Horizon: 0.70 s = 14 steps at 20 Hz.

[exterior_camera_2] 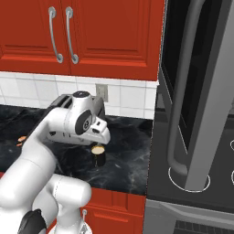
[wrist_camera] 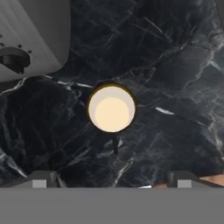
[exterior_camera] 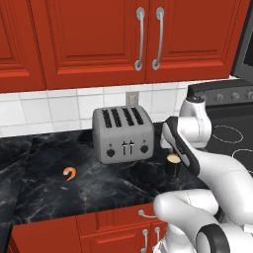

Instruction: Pick the mug from the counter and place it inside the microwave. Then close the microwave.

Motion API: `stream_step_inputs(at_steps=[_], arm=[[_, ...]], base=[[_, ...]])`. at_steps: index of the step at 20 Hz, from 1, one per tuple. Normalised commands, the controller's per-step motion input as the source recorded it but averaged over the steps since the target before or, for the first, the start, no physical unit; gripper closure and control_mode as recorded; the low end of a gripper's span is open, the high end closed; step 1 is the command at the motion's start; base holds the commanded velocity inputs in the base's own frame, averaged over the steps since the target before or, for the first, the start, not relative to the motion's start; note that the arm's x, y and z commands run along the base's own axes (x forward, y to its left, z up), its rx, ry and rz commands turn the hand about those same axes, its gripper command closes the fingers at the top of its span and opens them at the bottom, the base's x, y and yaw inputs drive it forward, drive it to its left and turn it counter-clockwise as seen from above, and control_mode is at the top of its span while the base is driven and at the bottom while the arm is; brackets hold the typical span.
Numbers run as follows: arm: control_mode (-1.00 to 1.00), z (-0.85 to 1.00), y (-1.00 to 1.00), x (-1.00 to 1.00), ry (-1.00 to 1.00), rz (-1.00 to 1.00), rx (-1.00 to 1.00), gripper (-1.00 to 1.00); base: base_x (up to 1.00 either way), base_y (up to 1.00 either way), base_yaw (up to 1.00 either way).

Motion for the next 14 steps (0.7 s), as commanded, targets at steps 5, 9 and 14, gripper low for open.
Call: stream_step_inputs(at_steps=[5,9,14], arm=[[-1.0,-0.19,-0.02,0.0,0.05,0.09,0.0,-1.0],[-1.0,-0.24,-0.01,0.0,0.03,0.09,0.0,-1.0],[-1.0,-0.26,0.0,0.0,0.0,0.07,0.0,-1.0]], base=[[0.0,0.0,0.0],[0.0,0.0,0.0],[0.0,0.0,0.0]])
